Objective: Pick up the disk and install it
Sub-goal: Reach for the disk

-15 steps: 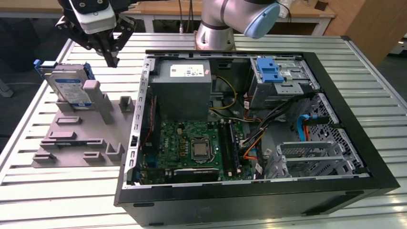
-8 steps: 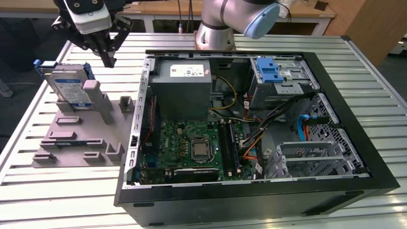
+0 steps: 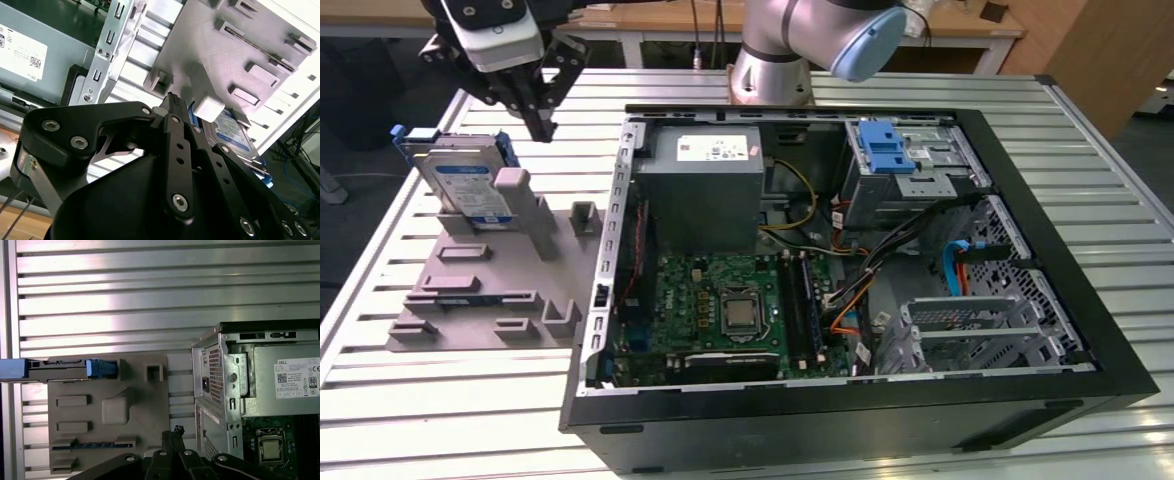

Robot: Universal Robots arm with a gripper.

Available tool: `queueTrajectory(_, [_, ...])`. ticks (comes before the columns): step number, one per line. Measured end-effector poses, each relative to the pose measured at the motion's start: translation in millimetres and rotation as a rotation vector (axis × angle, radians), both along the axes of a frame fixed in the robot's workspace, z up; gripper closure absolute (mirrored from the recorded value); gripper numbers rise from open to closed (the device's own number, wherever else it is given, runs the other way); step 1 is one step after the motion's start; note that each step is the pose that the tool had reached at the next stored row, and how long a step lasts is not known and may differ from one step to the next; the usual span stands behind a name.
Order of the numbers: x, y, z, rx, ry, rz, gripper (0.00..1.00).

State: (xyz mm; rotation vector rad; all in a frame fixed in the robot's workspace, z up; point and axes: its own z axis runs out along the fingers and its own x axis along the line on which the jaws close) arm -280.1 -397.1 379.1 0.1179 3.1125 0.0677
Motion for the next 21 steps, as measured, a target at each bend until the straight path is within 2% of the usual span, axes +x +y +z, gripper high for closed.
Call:
queueTrajectory(14, [-16.3, 2.9, -1.0, 0.0001, -0.0001, 0.0, 0.89])
queueTrajectory(21, [-35.3, 17.3, -2.3, 0.0, 0.0004, 0.0, 0.89])
